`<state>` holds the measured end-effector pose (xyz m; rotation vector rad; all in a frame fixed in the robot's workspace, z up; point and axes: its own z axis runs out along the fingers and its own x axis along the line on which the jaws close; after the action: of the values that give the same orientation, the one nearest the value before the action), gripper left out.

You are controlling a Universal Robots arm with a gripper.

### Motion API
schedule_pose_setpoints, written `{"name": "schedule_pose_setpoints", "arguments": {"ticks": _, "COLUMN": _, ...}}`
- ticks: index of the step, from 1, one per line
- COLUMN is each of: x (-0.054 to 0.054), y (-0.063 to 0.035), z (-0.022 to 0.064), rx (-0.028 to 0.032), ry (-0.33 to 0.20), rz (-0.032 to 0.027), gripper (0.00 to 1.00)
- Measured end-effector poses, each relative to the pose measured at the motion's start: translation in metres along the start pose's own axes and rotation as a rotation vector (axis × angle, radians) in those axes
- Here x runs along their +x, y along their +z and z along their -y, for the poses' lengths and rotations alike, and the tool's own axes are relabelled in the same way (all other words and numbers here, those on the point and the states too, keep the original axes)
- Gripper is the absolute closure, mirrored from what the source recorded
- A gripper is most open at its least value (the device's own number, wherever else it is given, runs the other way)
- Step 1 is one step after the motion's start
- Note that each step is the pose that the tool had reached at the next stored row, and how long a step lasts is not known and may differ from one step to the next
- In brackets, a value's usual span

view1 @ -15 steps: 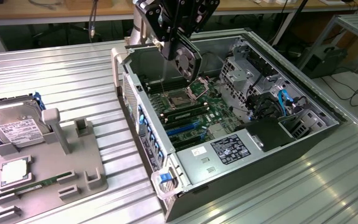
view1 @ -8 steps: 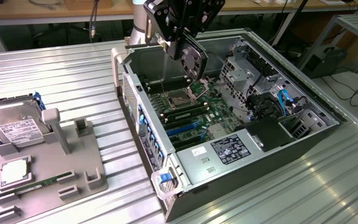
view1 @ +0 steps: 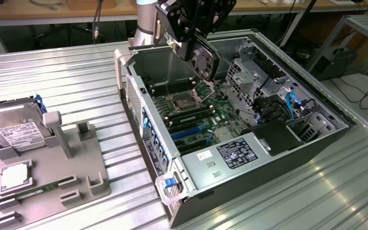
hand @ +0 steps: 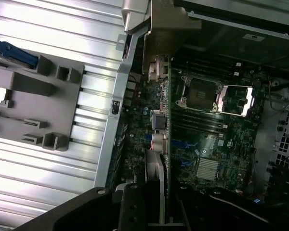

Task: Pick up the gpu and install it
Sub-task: 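Pick up the gpu and move the gpu toward the slot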

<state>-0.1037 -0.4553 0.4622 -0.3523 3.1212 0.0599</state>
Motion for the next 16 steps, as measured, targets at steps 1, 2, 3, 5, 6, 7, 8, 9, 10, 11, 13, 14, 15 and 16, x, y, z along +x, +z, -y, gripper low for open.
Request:
{"name": "schedule_pose_setpoints", "arguments": {"ticks": 1, "x": -0.001, "y": 0.0003, "z": 0.0003, "rx": 0.0000, "ry": -0.003, "rz": -0.0001, "gripper": 0.72}}
{"name": "schedule_pose_setpoints", "arguments": {"ticks": 2, "x": -0.003, "y": 0.0006, "z": 0.0006, "rx": -0.0001, "ry": -0.003, "rz": -0.0002, "gripper": 0.72}}
{"name": "schedule_pose_setpoints", "arguments": {"ticks": 3, "x": -0.004, "y": 0.0009, "z": 0.0010, "rx": 0.0000, "ry": -0.002, "rz": -0.0001, "gripper": 0.72}}
{"name": "schedule_pose_setpoints", "arguments": {"ticks": 5, "x": -0.006, "y": 0.0020, "z": 0.0015, "rx": -0.0002, "ry": 0.011, "rz": 0.0006, "gripper": 0.72}}
{"name": "schedule_pose_setpoints", "arguments": {"ticks": 6, "x": -0.007, "y": 0.0022, "z": 0.0016, "rx": -0.0001, "ry": 0.020, "rz": 0.0008, "gripper": 0.72}}
{"name": "schedule_pose_setpoints", "arguments": {"ticks": 7, "x": -0.007, "y": 0.0025, "z": 0.0017, "rx": 0.0001, "ry": 0.028, "rz": 0.0010, "gripper": 0.72}}
{"name": "schedule_pose_setpoints", "arguments": {"ticks": 8, "x": -0.008, "y": 0.0029, "z": 0.0018, "rx": 0.0001, "ry": 0.038, "rz": 0.0014, "gripper": 0.72}}
{"name": "schedule_pose_setpoints", "arguments": {"ticks": 9, "x": -0.009, "y": 0.0033, "z": 0.0019, "rx": 0.0001, "ry": 0.047, "rz": 0.0018, "gripper": 0.72}}
{"name": "schedule_pose_setpoints", "arguments": {"ticks": 10, "x": -0.009, "y": 0.0037, "z": 0.0020, "rx": 0.0002, "ry": 0.058, "rz": 0.0022, "gripper": 0.72}}
{"name": "schedule_pose_setpoints", "arguments": {"ticks": 11, "x": -0.010, "y": 0.0040, "z": 0.0021, "rx": 0.0003, "ry": 0.066, "rz": 0.0024, "gripper": 0.72}}
{"name": "schedule_pose_setpoints", "arguments": {"ticks": 13, "x": -0.012, "y": 0.0047, "z": 0.0025, "rx": 0.0003, "ry": 0.078, "rz": 0.0029, "gripper": 0.72}}
{"name": "schedule_pose_setpoints", "arguments": {"ticks": 14, "x": -0.013, "y": 0.0051, "z": 0.0027, "rx": 0.0003, "ry": 0.082, "rz": 0.0031, "gripper": 0.72}}
{"name": "schedule_pose_setpoints", "arguments": {"ticks": 15, "x": -0.015, "y": 0.0054, "z": 0.0030, "rx": 0.0004, "ry": 0.085, "rz": 0.0031, "gripper": 0.72}}
{"name": "schedule_pose_setpoints", "arguments": {"ticks": 16, "x": -0.016, "y": 0.0057, "z": 0.0033, "rx": 0.0003, "ry": 0.086, "rz": 0.0033, "gripper": 0.72}}
